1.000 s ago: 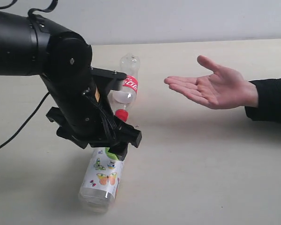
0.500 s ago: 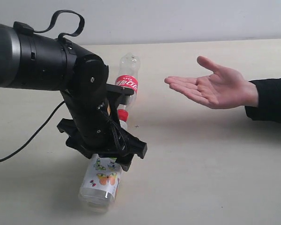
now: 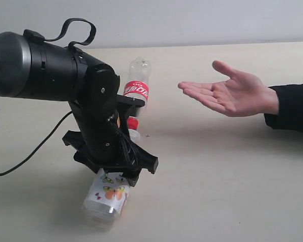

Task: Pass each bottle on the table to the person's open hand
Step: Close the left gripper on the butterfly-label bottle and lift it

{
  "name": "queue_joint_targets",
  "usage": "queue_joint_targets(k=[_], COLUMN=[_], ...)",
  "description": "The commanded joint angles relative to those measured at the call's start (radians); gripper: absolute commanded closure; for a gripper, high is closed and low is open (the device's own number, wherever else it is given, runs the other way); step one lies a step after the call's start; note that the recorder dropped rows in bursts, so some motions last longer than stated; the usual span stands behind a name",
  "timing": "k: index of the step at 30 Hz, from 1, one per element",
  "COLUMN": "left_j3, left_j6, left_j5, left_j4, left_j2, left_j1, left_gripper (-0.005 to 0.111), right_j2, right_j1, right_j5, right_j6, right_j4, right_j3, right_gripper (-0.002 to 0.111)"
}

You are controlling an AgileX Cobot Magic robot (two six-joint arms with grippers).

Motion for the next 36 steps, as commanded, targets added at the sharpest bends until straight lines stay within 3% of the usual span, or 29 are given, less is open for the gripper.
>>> queue_joint_targets(k=[1,4,9,19,36], left_j3=[-0.008,-0.008,-0.008,-0.008,-0.056], left_j6=[-0.010,-0.010,-0.010,-0.007,-0.053], left_j5=[-0.009,-0.009,0.004,0.058,0.095], left_j4=[0.001,0.001,-0.005,-0.015,-0.032], left_j2=[-0.002,-0.002,-0.002,-0.025,-0.232], left_j1=[-0.006,-0.006,-0.006,-0.006,-0.006], left_gripper=[0.050,0.067,0.106,0.107,0.107], right_j2=[-0.004,-0.004,-0.004,-0.004,-0.004], right_j1=[0.001,0.001,0.001,0.001,0.001], right_j5=[-0.004,-0.004,-0.004,-0.004,-0.004], right_j6=[0.005,0.005,0.005,0.005,0.005], right_j4=[-0.004,-0.004,-0.004,-0.004,-0.004], right_j3=[0.005,0.005,0.005,0.005,0.005], right_gripper=[0.108,0.108,0.108,0.108,0.108])
